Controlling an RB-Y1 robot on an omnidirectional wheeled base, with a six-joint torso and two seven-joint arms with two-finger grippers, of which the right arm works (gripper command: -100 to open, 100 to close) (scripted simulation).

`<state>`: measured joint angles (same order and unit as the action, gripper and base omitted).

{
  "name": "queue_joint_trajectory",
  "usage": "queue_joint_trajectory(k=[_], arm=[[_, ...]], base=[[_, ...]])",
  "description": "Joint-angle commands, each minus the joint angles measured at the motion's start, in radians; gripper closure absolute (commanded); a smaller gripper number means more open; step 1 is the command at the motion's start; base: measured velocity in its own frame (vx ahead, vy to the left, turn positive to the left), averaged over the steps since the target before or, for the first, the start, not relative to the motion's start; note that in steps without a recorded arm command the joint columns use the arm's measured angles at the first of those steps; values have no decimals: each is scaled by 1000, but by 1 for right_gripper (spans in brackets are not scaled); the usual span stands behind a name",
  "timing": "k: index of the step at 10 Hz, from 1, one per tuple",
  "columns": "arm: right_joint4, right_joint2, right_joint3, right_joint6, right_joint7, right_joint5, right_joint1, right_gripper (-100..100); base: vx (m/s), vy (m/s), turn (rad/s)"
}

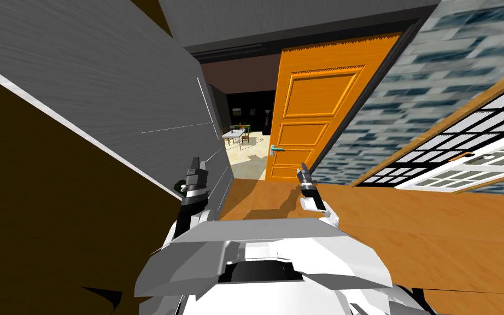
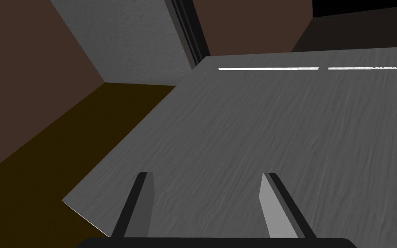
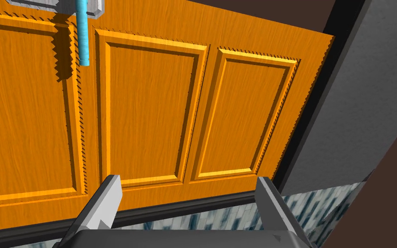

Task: Pull the door open

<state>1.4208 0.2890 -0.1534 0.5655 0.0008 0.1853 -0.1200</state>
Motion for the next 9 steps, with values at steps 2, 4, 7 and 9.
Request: queue_joint_trajectory(k=[2, 4, 7, 9], arm=[[-83, 29, -24, -9, -15, 20, 40, -100], [-136, 41, -33, -12, -21, 28, 54, -100], [-205, 63, -51, -17, -32, 44, 83, -100], [-281, 85, -68, -21, -44, 59, 111, -100]], base=[[82, -19, 230], [66, -14, 82], [58, -15, 138], [95, -31, 233]])
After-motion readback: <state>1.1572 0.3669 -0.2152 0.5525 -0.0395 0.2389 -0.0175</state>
